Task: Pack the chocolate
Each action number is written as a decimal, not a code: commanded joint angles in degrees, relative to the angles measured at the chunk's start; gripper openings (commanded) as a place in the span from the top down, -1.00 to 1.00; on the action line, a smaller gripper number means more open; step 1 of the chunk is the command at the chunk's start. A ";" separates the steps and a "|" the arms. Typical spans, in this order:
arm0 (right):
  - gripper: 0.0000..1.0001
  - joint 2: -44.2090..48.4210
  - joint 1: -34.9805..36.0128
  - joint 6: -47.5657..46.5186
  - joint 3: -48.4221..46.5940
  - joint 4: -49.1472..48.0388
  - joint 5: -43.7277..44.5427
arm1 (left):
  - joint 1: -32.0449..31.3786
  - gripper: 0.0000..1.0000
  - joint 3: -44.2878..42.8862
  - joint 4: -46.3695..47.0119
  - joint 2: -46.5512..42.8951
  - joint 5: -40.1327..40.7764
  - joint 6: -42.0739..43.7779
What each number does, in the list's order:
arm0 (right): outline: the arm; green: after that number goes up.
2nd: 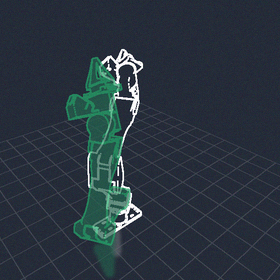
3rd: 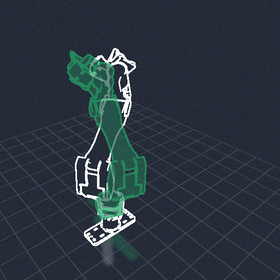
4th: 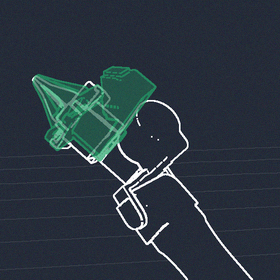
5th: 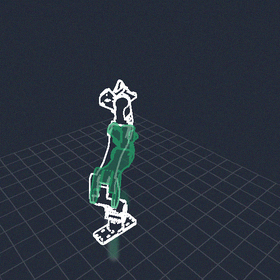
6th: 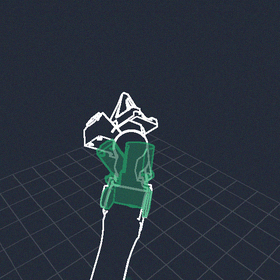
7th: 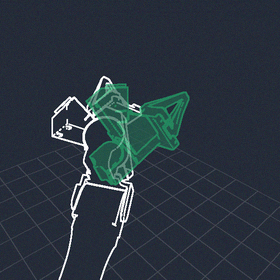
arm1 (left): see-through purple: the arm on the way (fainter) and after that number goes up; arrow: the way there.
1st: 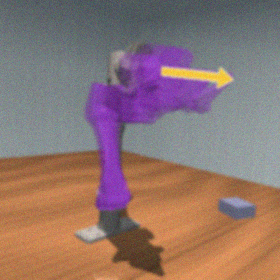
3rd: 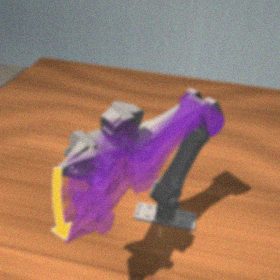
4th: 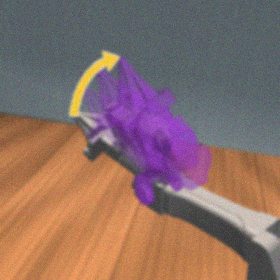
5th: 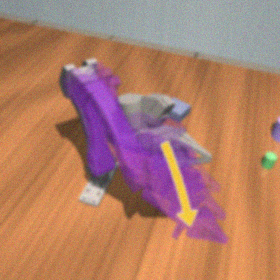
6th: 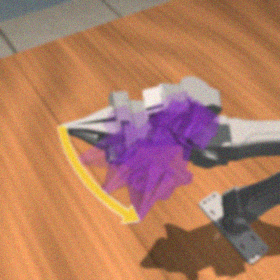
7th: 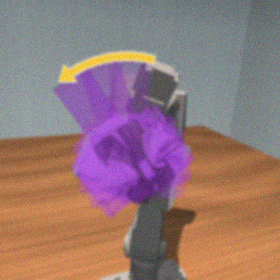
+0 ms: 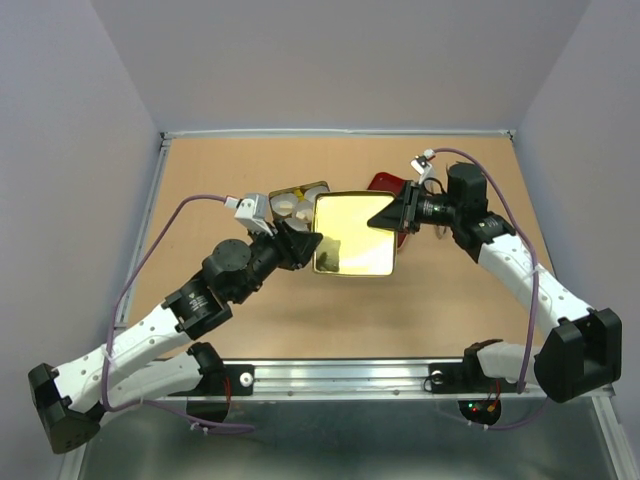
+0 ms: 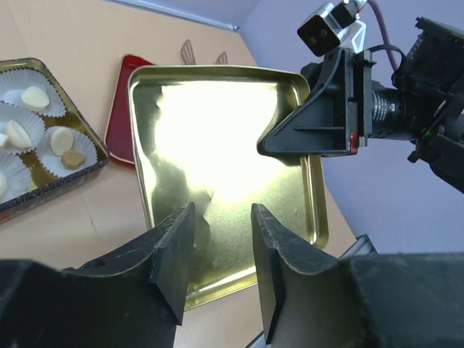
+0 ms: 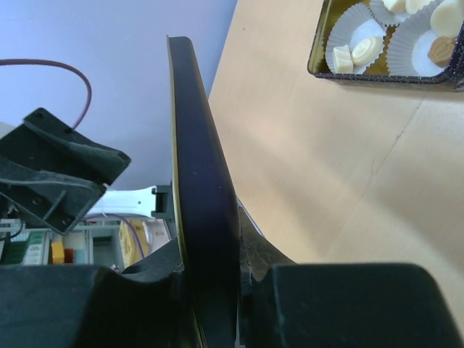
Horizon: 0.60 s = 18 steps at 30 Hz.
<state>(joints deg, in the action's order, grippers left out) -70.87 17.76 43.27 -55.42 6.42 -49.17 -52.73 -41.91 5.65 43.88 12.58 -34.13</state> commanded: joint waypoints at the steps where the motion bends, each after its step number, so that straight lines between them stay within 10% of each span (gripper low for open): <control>1: 0.78 2.23 0.52 2.96 -4.96 -4.22 -1.55 | 1.22 0.02 0.95 4.64 -1.68 -0.37 -0.94; 18: 0.78 3.81 0.96 7.09 -7.42 -8.34 -5.15 | 2.46 -0.13 2.36 8.85 0.06 -5.10 -2.61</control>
<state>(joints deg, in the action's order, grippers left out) -68.93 17.91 48.84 -58.92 3.49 -51.94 -50.50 -40.07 8.34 43.40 10.52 -36.56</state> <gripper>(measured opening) 0.217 0.564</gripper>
